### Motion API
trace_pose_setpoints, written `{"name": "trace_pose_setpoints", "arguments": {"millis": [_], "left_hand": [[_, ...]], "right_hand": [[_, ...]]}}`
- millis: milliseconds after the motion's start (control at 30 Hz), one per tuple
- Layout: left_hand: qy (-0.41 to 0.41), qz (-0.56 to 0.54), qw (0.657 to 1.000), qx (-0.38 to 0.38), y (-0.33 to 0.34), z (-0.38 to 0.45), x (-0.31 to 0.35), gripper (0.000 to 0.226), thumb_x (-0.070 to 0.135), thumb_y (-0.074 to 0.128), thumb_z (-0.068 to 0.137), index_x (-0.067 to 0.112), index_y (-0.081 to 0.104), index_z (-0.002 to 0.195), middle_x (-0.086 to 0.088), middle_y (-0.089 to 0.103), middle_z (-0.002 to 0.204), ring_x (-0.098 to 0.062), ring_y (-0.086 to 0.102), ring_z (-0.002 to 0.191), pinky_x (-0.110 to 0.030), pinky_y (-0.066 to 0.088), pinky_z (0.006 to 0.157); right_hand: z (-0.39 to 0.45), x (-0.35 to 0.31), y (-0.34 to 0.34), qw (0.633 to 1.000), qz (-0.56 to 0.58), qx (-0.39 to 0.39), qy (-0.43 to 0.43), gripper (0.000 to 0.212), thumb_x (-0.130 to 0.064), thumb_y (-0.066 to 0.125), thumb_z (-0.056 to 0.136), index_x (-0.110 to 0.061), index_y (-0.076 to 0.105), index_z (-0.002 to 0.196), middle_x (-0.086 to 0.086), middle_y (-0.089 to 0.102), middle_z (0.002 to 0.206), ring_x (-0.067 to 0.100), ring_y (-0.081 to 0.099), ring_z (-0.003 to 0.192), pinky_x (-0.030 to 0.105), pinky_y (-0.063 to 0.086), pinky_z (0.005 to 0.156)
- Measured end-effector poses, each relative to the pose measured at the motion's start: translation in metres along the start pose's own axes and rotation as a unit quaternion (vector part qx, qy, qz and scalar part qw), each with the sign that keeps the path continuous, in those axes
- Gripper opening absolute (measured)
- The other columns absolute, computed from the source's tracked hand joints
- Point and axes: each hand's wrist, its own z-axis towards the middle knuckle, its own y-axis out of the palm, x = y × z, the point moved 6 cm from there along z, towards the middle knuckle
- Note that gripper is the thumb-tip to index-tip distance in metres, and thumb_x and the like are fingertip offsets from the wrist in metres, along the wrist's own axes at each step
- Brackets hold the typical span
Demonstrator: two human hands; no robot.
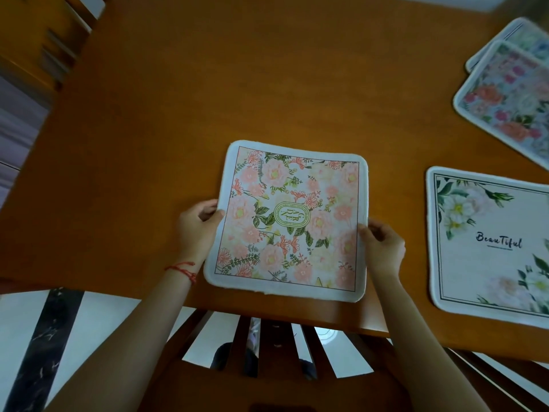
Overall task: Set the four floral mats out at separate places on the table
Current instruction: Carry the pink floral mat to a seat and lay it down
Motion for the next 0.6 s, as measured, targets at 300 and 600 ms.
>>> {"name": "trace_pose_setpoints", "arguments": {"millis": [300,600], "left_hand": [[-0.005,-0.002,1.0,-0.029,0.006,-0.005,0.003,0.035,-0.003,0.049,0.09,0.004,0.056,0.124,-0.008,0.061,0.121,-0.014,0.058,0.106,-0.006,0.046,0.073],[-0.039,-0.061,0.997,-0.018,0.008,-0.018,-0.001,0.039,-0.002,0.051,0.09,0.005,0.051,0.128,0.004,0.057,0.115,-0.008,0.053,0.103,-0.001,0.043,0.066]], "right_hand": [[-0.01,-0.006,0.001,0.998,-0.038,0.001,-0.04,0.024,-0.016,0.056,0.089,-0.013,0.065,0.111,0.006,0.069,0.102,0.013,0.057,0.083,0.018,0.043,0.064],[0.0,-0.011,0.011,0.996,-0.065,-0.024,-0.064,0.02,-0.003,0.051,0.082,-0.011,0.061,0.098,0.006,0.065,0.079,0.024,0.06,0.065,0.023,0.043,0.048]]}}
